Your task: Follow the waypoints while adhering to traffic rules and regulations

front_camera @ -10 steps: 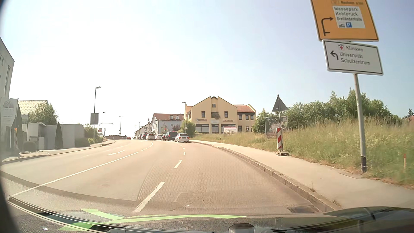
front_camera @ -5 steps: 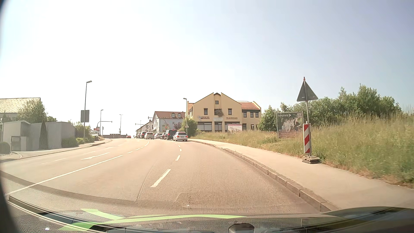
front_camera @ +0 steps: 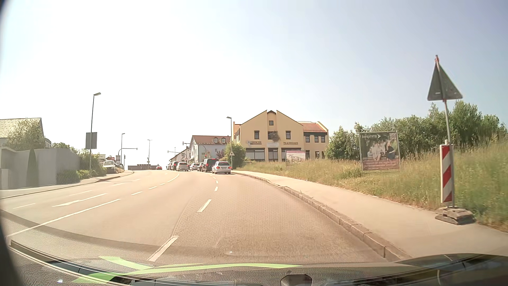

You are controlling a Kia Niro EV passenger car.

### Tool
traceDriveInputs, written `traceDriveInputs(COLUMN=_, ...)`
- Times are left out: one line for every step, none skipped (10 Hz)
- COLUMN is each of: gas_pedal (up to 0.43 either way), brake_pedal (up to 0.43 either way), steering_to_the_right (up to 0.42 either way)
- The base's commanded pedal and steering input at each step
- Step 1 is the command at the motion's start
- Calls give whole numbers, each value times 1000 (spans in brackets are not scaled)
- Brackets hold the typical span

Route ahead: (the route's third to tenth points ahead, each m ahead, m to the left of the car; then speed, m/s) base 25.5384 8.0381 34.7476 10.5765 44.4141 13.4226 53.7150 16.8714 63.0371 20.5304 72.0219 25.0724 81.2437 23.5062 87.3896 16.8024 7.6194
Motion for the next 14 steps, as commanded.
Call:
traceDriveInputs(gas_pedal=28, brake_pedal=0, steering_to_the_right=-25)
traceDriveInputs(gas_pedal=0, brake_pedal=0, steering_to_the_right=-25)
traceDriveInputs(gas_pedal=0, brake_pedal=0, steering_to_the_right=-28)
traceDriveInputs(gas_pedal=0, brake_pedal=0, steering_to_the_right=-30)
traceDriveInputs(gas_pedal=0, brake_pedal=0, steering_to_the_right=-30)
traceDriveInputs(gas_pedal=0, brake_pedal=0, steering_to_the_right=-31)
traceDriveInputs(gas_pedal=0, brake_pedal=0, steering_to_the_right=-31)
traceDriveInputs(gas_pedal=0, brake_pedal=0, steering_to_the_right=-31)
traceDriveInputs(gas_pedal=0, brake_pedal=0, steering_to_the_right=-31)
traceDriveInputs(gas_pedal=0, brake_pedal=0, steering_to_the_right=-32)
traceDriveInputs(gas_pedal=0, brake_pedal=0, steering_to_the_right=-32)
traceDriveInputs(gas_pedal=0, brake_pedal=0, steering_to_the_right=-34)
traceDriveInputs(gas_pedal=0, brake_pedal=0, steering_to_the_right=-36)
traceDriveInputs(gas_pedal=0, brake_pedal=0, steering_to_the_right=-37)
